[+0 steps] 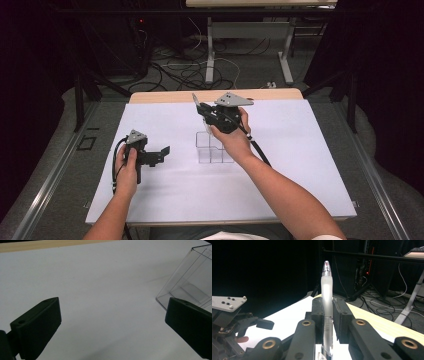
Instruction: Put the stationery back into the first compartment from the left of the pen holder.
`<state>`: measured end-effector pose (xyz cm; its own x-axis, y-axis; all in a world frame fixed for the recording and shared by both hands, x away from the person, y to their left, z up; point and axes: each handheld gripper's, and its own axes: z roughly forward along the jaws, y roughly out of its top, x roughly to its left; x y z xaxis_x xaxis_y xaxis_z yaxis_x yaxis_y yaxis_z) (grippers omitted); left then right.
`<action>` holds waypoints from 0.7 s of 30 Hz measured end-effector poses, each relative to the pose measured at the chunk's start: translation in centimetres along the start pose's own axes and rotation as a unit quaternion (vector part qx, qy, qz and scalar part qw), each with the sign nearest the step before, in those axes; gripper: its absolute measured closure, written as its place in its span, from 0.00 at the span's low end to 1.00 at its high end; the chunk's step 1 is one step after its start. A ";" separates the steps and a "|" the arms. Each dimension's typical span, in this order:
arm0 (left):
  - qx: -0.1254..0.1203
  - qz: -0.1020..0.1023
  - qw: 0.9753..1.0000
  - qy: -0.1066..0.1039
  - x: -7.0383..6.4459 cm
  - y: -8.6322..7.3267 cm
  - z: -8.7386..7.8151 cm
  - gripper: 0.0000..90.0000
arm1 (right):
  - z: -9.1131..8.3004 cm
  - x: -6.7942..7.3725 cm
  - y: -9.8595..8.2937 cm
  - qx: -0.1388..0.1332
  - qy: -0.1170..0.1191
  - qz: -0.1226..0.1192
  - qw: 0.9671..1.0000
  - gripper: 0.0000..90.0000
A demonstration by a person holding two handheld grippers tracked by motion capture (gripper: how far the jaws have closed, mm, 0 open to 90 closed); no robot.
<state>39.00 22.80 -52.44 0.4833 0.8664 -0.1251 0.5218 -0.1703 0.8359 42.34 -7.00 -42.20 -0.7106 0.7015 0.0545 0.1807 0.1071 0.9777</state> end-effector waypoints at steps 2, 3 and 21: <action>0.002 -0.001 1.000 -0.003 0.0 0.0 -0.1 0.01 | 0.3 0.3 -0.2 0.003 0.002 -0.003 1.000 0.89; 0.001 -0.001 1.000 -0.003 0.0 0.0 -0.1 0.01 | 0.5 0.4 -0.3 0.007 0.002 -0.006 1.000 0.89; -0.001 -0.004 1.000 -0.003 0.1 0.1 -0.1 0.01 | 1.9 2.0 -1.6 0.008 0.003 -0.010 1.000 0.89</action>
<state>39.00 22.95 -52.32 0.4831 0.8652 -0.1339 0.5238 -0.1631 0.8361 41.92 -4.37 -44.04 -0.7186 0.6944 0.0365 0.1772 0.1320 0.9753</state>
